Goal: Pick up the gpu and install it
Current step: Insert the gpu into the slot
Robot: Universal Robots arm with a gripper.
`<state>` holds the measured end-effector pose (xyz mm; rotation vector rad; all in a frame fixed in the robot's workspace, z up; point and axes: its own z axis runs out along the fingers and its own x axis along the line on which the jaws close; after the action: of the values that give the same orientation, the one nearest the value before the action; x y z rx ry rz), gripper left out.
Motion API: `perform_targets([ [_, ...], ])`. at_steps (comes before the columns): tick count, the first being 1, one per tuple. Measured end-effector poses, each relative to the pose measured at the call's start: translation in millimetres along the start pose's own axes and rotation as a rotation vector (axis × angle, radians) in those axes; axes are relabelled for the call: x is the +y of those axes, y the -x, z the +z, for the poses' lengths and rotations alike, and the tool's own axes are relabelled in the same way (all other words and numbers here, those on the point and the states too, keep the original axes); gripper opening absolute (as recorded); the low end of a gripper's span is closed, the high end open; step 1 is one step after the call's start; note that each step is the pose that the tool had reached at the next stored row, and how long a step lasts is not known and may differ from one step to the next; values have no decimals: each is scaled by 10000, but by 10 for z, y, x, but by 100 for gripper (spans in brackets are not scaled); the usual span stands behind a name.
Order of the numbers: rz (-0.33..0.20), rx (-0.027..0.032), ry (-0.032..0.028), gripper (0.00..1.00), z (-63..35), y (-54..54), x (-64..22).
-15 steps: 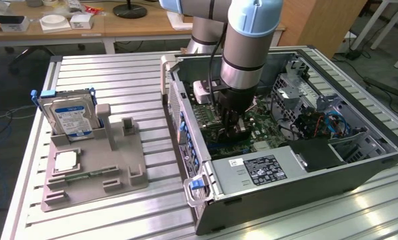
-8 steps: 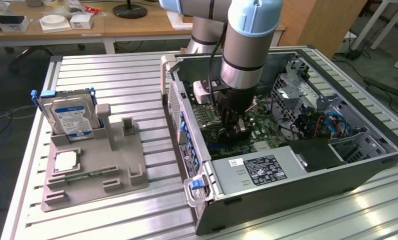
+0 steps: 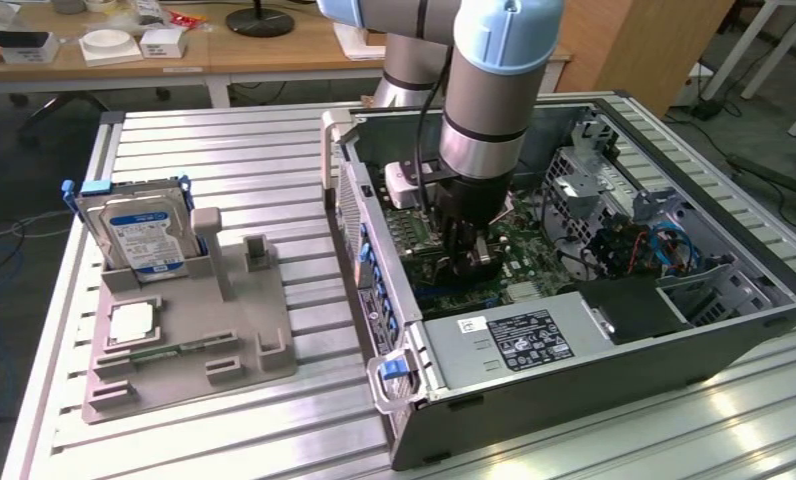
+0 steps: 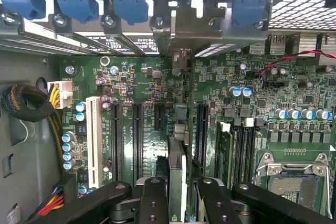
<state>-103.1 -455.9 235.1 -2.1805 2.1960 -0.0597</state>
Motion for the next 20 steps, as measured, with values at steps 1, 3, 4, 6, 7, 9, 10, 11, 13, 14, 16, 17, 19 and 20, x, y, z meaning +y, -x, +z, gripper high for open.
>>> perform_targets([
  [1,-1,0,0,26,0,0,0],
  [3,-1,0,0,26,0,0,0],
  [4,-1,0,0,26,0,0,1],
  [6,0,0,0,26,0,0,1],
  [7,0,0,-1,26,0,0,1],
  [9,0,0,0,26,0,0,1],
  [10,0,0,0,26,0,0,1],
  [11,0,1,0,26,0,0,1],
  [13,-1,4,2,26,5,-1,2],
  [14,-1,7,2,26,15,-1,2],
  [16,-2,4,-1,26,23,-1,2],
  [17,-2,2,-1,26,24,-1,2],
  [19,0,1,0,26,24,0,3],
  [20,0,1,0,26,24,0,3],
])
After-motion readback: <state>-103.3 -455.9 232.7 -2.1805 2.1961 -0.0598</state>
